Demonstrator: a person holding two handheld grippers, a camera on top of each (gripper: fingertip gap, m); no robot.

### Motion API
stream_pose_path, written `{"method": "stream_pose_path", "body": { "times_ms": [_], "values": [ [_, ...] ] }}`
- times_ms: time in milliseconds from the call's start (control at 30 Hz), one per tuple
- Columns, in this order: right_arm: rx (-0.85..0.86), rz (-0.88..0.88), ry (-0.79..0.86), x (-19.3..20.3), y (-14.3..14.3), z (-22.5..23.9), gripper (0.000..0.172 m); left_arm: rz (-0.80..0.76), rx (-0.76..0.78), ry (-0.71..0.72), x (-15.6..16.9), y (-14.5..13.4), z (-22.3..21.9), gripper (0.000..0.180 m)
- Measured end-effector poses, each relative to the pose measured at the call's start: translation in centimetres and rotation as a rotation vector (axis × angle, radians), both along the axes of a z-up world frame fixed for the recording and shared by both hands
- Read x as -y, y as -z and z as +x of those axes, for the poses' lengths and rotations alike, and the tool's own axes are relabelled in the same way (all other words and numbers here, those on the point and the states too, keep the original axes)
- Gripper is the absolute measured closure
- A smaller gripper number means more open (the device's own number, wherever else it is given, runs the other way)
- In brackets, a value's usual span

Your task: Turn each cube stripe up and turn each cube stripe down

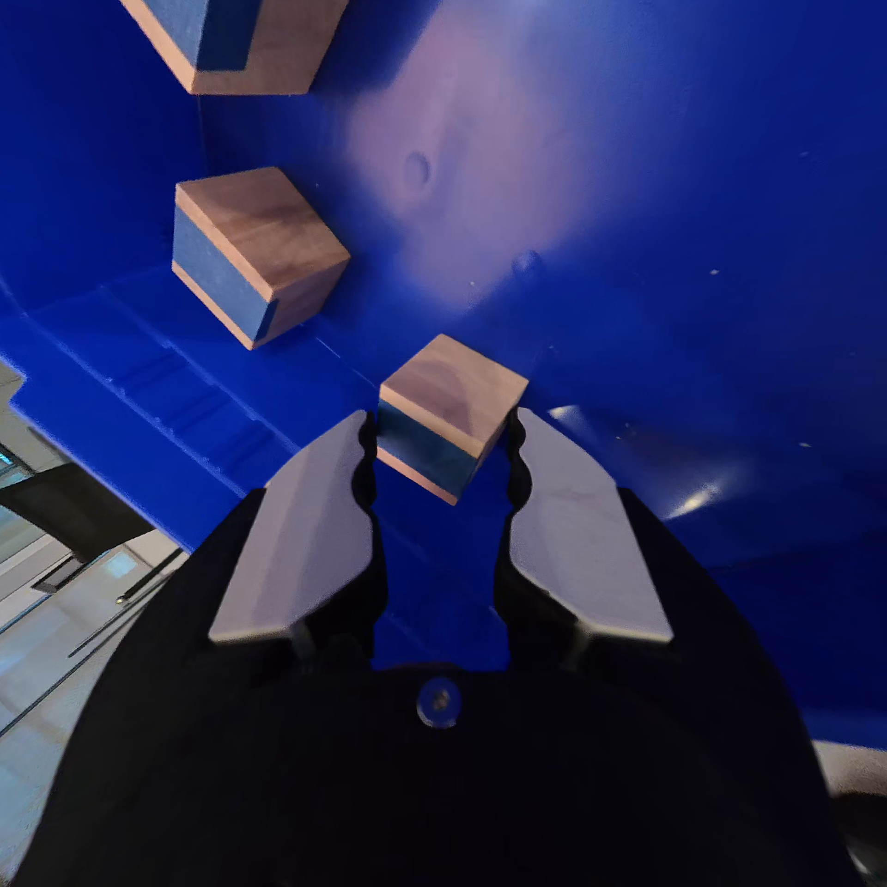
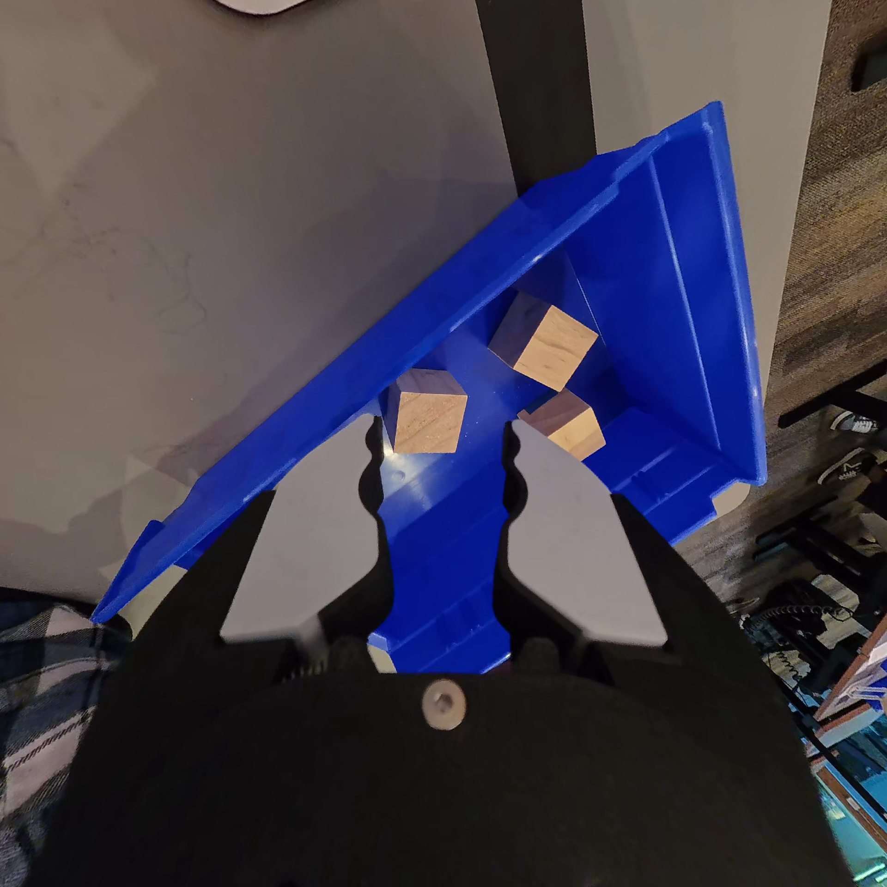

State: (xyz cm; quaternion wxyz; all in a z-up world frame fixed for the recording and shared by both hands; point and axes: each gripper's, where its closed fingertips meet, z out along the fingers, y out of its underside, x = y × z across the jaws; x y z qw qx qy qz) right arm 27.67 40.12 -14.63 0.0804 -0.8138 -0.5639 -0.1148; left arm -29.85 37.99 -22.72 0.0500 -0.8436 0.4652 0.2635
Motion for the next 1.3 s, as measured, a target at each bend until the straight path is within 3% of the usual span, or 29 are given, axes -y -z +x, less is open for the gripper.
{"method": "stream_pose_path", "body": {
  "times_ms": [100, 233, 433, 567, 667, 733, 833, 900, 1033, 1200, 1300],
  "values": [
    [-0.004, 0.003, 0.002, 0.0, -0.2, 0.1, 0.123, -0.044, 0.039, -0.011, 1.1, -0.1, 0.7, 0.126],
    [-0.008, 0.003, -0.005, 0.1, -0.3, 0.0, 0.124, -0.082, 0.066, -0.006, 1.8, 0.4, 1.2, 0.101],
    [-0.001, 0.001, -0.013, 0.1, -0.1, -0.3, 0.123, -0.094, 0.061, -0.008, 1.9, 0.5, 1.2, 0.108],
    [0.001, 0.004, -0.012, 0.1, -0.2, -0.3, 0.123, -0.122, 0.027, -0.043, 2.6, -0.1, 0.6, 0.131],
    [-0.003, 0.008, -0.013, 0.1, -0.3, -0.3, 0.124, -0.156, 0.055, -0.015, 3.6, -0.1, 0.9, 0.131],
    [-0.003, 0.008, -0.012, 0.1, -0.3, -0.2, 0.124, -0.182, 0.06, -0.026, 3.8, 0.5, 0.7, 0.114],
    [-0.001, 0.007, -0.019, 0.2, -0.2, -0.4, 0.124, -0.192, 0.036, -0.033, 3.8, 0.7, 0.3, 0.116],
    [0.003, 0.011, -0.018, 0.1, -0.3, -0.4, 0.124, -0.19, 0.039, -0.017, 3.6, 0.8, 0.5, 0.128],
    [-0.002, 0.016, -0.008, 0.1, -0.5, -0.2, 0.124, -0.189, 0.033, 0.004, 3.6, 0.7, 0.4, 0.129],
    [-0.032, 0.109, 0.053, -0.7, -2.6, 1.0, 0.123, -0.091, 0.113, 0.019, 2.8, -1.3, 0.7, 0.13],
    [-0.077, 0.289, 0.076, -2.2, -6.0, 0.9, 0.122, 0.004, 0.312, 0.067, 2.3, -4.1, 3.2, 0.13]
  ]
}}
